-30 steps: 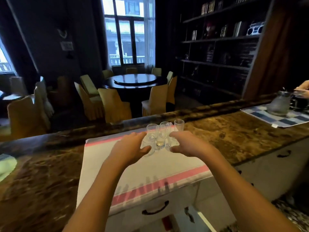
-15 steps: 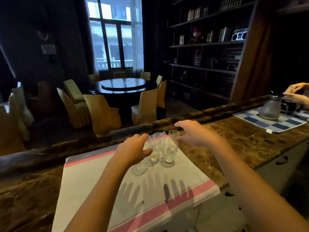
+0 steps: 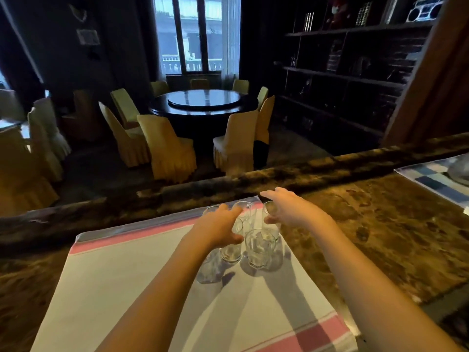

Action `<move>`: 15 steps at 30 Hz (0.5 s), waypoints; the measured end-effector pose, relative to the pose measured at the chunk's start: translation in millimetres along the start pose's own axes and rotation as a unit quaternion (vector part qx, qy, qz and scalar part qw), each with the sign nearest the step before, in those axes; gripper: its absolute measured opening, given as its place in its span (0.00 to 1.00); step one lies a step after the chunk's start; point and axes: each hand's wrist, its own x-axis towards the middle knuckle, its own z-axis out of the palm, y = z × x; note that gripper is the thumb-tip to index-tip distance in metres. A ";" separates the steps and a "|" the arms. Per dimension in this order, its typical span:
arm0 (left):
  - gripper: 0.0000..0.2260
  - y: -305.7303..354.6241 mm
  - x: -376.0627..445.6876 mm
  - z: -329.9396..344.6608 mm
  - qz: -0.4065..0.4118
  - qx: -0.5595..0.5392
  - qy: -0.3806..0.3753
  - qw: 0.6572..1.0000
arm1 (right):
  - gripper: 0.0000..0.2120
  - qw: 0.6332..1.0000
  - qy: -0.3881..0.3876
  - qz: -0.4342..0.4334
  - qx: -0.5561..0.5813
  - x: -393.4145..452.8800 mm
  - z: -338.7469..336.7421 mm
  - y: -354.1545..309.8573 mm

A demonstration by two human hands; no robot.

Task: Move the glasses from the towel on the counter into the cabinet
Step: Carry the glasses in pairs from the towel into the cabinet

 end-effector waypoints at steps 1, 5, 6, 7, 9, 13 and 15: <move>0.34 0.1 3.7 2.4 0.003 0.006 -0.006 1.000 | 0.37 1.000 -0.004 0.002 0.001 7.2 5.5 2.3; 0.31 1.3 18.2 12.0 0.020 0.023 -0.030 0.999 | 0.34 1.000 -0.013 0.009 -0.005 30.7 23.4 6.9; 0.31 1.8 19.3 13.1 0.024 0.030 -0.030 0.999 | 0.33 1.000 -0.015 0.008 -0.011 33.9 26.6 6.8; 0.30 2.2 20.6 13.9 0.030 0.036 -0.027 0.999 | 0.32 1.000 -0.016 0.009 -0.018 36.8 29.7 6.7; 0.27 2.8 23.6 14.5 0.041 0.042 -0.023 0.998 | 0.30 0.999 -0.017 0.015 -0.033 41.5 34.6 7.0; 0.23 4.1 28.0 11.5 0.048 0.030 -0.035 0.998 | 0.30 0.999 -0.018 0.027 -0.036 44.6 35.6 7.8; 0.22 3.7 30.0 9.0 0.061 0.024 -0.042 0.997 | 0.28 0.999 -0.021 0.026 -0.038 43.0 30.9 9.2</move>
